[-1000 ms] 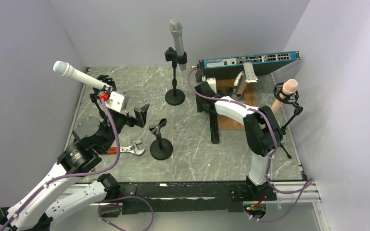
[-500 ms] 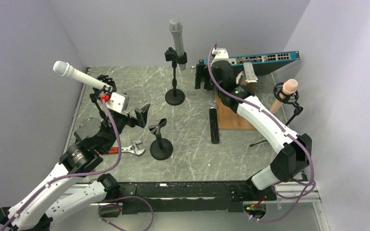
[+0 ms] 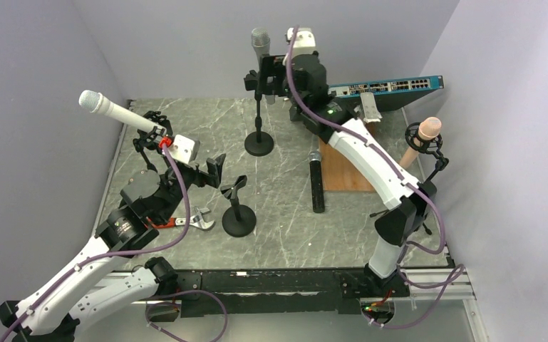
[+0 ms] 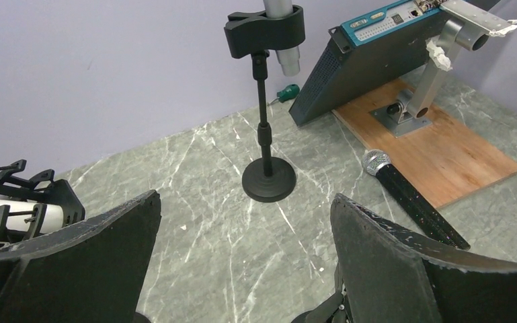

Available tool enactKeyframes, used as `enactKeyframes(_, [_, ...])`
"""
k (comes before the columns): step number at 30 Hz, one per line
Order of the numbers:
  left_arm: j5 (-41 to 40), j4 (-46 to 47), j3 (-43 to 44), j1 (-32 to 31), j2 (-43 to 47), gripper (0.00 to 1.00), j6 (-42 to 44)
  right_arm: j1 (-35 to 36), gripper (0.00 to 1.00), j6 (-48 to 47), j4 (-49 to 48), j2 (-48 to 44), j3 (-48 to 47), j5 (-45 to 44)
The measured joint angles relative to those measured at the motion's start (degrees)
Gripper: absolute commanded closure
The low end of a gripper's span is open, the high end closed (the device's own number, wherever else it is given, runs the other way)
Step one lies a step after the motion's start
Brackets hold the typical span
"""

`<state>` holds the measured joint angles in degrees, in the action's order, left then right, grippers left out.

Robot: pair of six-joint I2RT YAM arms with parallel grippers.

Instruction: Remove the microphone from the stand

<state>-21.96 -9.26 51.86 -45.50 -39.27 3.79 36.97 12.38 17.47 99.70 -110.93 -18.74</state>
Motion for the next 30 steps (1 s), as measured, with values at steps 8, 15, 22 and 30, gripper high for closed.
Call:
enactKeyframes(8, [-0.39, 0.02, -0.09, 0.00, -0.24, 0.02, -0.07, 4.15, 0.10, -3.65, -0.26, 6.56, -6.29, -7.74])
enactKeyframes(15, [-0.48, 0.04, -0.09, 0.00, -0.31, 0.01, -0.09, 4.66, 0.19, -9.07, -1.33, 16.81, -17.73, -15.98])
enactKeyframes(22, [-0.48, 0.07, -0.11, 0.00, -0.31, 0.01, -0.11, 6.40, 0.50, -15.26, -4.87, 23.65, -21.31, -23.82])
enactKeyframes(30, [0.28, 0.07, -0.11, 0.00, -1.22, 0.01, 0.04, 6.45, 1.00, -18.56, -8.76, 24.33, -19.30, -23.58])
